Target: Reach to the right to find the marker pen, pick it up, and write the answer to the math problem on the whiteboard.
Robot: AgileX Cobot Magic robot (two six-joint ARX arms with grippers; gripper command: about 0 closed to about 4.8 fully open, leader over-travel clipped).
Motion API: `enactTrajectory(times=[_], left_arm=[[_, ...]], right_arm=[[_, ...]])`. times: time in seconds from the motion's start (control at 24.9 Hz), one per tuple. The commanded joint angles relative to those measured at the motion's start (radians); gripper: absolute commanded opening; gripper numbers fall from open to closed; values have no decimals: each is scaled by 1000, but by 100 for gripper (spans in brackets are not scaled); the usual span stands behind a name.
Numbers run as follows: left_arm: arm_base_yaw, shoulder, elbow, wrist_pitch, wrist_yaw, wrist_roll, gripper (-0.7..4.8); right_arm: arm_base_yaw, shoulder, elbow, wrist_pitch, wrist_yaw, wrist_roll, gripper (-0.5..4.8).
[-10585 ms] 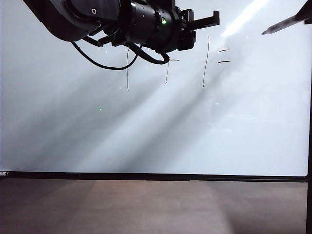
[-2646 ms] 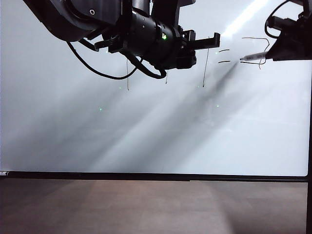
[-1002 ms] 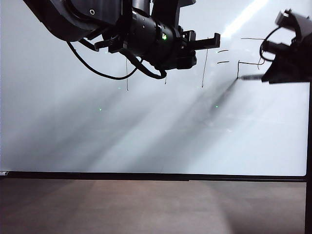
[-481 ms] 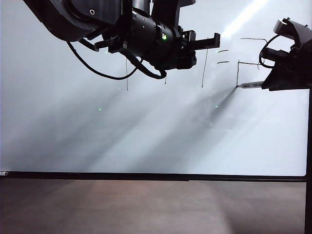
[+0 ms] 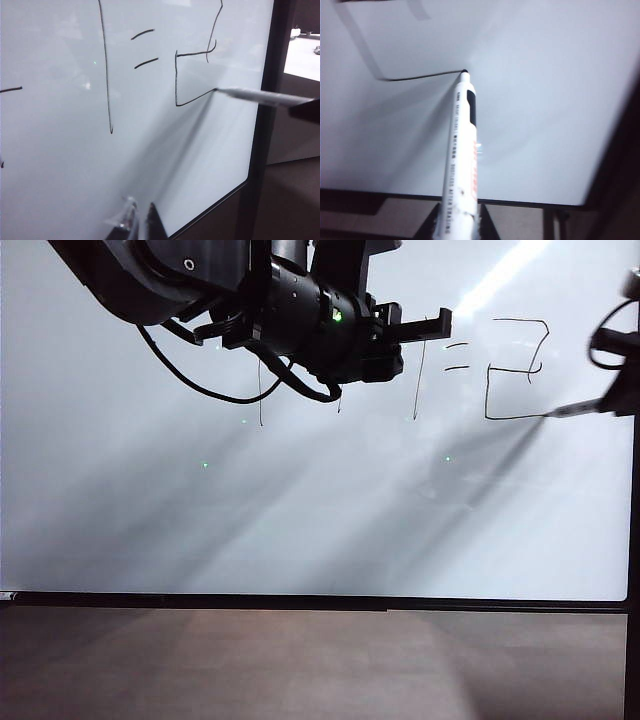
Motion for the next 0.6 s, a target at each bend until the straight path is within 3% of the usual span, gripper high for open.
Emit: enactTrajectory(times=[0.04, 0.6], left_arm=[[-3, -3, 4, 0, -3, 0, 27], [-3, -3, 4, -5, -3, 0, 27]], right_arm=[[-35, -18, 6, 37, -52, 29, -4], [-5, -268, -123, -39, 0, 31, -4]])
